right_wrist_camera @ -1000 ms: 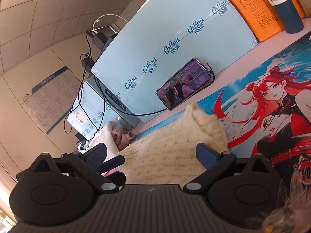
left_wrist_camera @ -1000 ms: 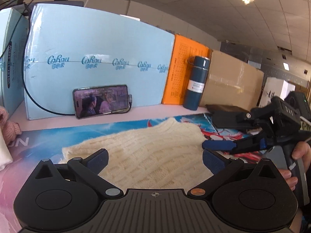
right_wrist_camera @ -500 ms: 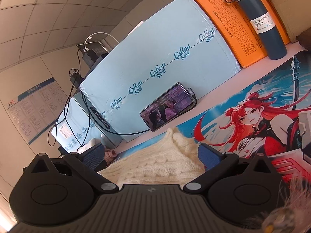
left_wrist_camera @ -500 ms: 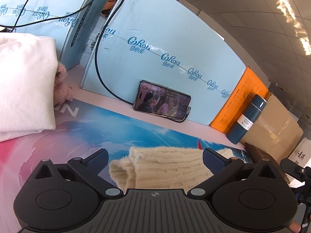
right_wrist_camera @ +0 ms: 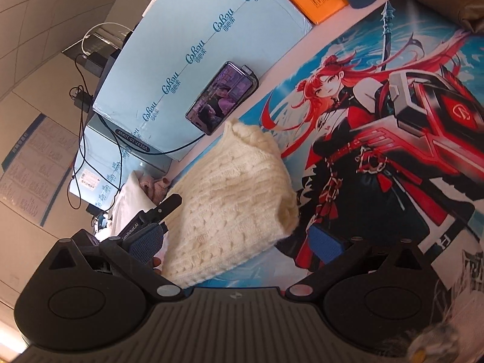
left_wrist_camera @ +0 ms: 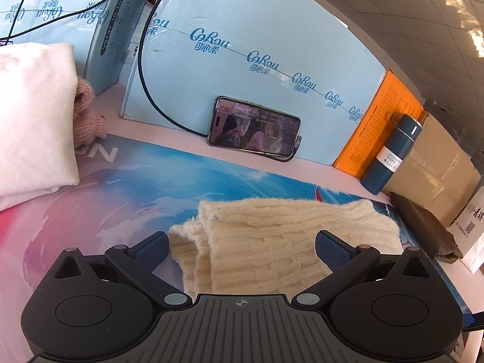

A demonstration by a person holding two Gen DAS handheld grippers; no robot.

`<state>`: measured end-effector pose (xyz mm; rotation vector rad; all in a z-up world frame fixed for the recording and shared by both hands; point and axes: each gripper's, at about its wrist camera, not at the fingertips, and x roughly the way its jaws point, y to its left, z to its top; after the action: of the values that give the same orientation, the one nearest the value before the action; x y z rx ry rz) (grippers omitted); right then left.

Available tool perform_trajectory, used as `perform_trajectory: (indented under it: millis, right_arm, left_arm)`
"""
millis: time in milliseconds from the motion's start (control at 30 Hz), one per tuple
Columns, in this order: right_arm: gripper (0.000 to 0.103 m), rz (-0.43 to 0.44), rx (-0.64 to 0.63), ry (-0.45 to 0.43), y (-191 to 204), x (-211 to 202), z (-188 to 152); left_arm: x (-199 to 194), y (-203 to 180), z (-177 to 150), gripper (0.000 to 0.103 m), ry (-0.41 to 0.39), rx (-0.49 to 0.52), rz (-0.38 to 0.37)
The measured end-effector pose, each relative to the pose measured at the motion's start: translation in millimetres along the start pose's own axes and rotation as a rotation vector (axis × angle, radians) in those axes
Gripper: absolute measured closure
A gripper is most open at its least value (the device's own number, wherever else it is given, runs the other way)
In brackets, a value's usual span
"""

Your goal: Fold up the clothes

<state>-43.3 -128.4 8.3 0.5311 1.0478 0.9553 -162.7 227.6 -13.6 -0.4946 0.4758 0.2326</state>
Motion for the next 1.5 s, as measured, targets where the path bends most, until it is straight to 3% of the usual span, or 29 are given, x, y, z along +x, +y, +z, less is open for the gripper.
perform_trajectory:
  millis: [200, 333, 700, 800, 867, 933, 1067, 1200, 1500]
  right_arm:
    - [0.000, 0.044, 0.080, 0.079, -3, 23, -11]
    - [0.000, 0.063, 0.101, 0.080, 5, 46, -13]
    - [0.000, -0.086, 0.007, -0.163, 42, 92, -25]
    - [0.013, -0.108, 0.000, -0.199, 42, 95, -28]
    - [0.031, -0.119, -0.004, -0.220, 39, 93, -28]
    - [0.041, -0.122, -0.030, -0.241, 36, 92, -29]
    - [0.062, -0.064, -0.055, -0.264, 32, 82, -27]
    - [0.068, 0.030, -0.043, -0.284, 21, 61, -21]
    - [0.070, 0.193, -0.052, -0.389, -14, -6, -7]
  left_arm:
    - [0, -3, -1, 0.000, 0.008, 0.020, 0.006]
    - [0, -6, -1, 0.000, 0.019, 0.034, -0.009]
    - [1, -20, -6, 0.004, 0.049, 0.111, -0.062]
    - [0, -19, -5, 0.013, 0.047, 0.105, -0.087]
    - [-1, -18, -5, 0.021, 0.048, 0.099, -0.110]
    - [0, -17, -6, 0.033, 0.054, 0.090, -0.135]
    - [0, -15, -6, 0.044, 0.051, 0.066, -0.159]
    - [-4, -20, -9, 0.072, 0.035, 0.043, -0.169]
    - [10, -82, -18, 0.075, 0.055, 0.040, -0.295]
